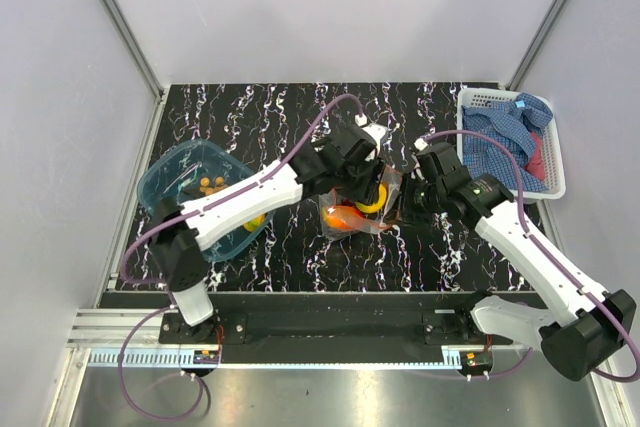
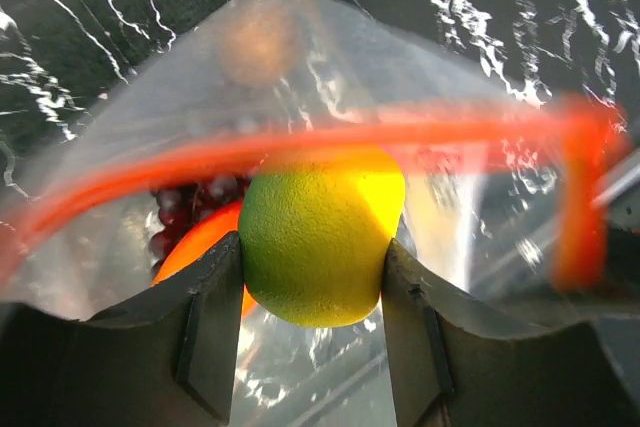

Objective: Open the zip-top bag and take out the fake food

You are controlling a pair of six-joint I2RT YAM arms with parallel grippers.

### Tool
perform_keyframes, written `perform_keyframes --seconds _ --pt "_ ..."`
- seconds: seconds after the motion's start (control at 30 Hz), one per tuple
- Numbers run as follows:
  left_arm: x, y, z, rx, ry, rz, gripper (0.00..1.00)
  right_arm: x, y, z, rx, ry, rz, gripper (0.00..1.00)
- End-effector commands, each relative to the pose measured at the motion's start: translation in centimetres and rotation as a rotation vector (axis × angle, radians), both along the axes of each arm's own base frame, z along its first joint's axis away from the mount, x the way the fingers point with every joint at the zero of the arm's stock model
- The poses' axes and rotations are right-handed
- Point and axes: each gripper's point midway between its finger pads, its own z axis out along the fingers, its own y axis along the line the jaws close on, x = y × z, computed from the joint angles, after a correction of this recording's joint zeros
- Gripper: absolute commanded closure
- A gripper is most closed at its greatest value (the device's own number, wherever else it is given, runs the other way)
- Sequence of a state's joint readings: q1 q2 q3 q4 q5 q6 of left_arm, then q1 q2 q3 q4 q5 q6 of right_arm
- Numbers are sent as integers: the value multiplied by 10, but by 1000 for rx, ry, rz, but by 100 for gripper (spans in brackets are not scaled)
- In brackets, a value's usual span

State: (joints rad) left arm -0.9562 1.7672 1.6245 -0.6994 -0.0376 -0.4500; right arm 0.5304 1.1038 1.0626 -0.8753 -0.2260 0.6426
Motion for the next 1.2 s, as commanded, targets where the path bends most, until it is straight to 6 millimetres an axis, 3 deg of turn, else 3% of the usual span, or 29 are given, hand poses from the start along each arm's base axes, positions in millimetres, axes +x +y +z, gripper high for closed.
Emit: perform_keyframes --seconds 0.0,0.33,0.4,0.43,0.47,0.5,0.53,0.57,0.6,0.67,0.77,0.8,0.87,0.9,0.97,1.03,1.17 --pt "-11 5 72 -94 -123 -99 100 15 6 18 6 -82 25 100" --pt "-36 14 154 -255 -265 -263 100 21 7 21 -10 -106 47 100" --pt "-29 26 166 -251 -325 -207 100 21 8 21 -7 -105 54 100" --pt "-27 37 179 -261 -368 -165 100 21 9 22 -4 -106 59 100" --pt "-19 48 181 -239 -396 -105 100 21 11 23 3 -102 71 100" --pt "-3 68 184 -198 -443 23 100 20 12 23 6 -100 80 100" --pt "0 88 194 -193 -475 99 100 21 14 25 12 -105 88 100" --pt "16 115 186 -119 -516 237 100 21 15 25 15 -103 95 100" --pt "17 137 192 -119 -539 326 100 21 15 26 16 -108 97 100" --pt "29 182 182 -21 -579 520 100 21 16 26 21 -112 97 100" --pt "34 237 147 93 -518 695 100 23 16 29 30 -128 94 100" --pt "29 254 123 138 -446 754 100 23 17 30 32 -134 96 100" --pt "32 288 94 143 -323 919 100 23 17 32 36 -138 95 100" --pt "25 304 68 199 -248 960 100 23 17 32 37 -138 94 100" --pt "20 327 39 193 -137 1092 100 22 17 30 35 -135 96 100" --pt "8 339 8 227 -43 1143 100 22 18 29 36 -127 98 100" --pt "-7 338 -33 235 116 1178 100 22 17 29 35 -130 97 100"
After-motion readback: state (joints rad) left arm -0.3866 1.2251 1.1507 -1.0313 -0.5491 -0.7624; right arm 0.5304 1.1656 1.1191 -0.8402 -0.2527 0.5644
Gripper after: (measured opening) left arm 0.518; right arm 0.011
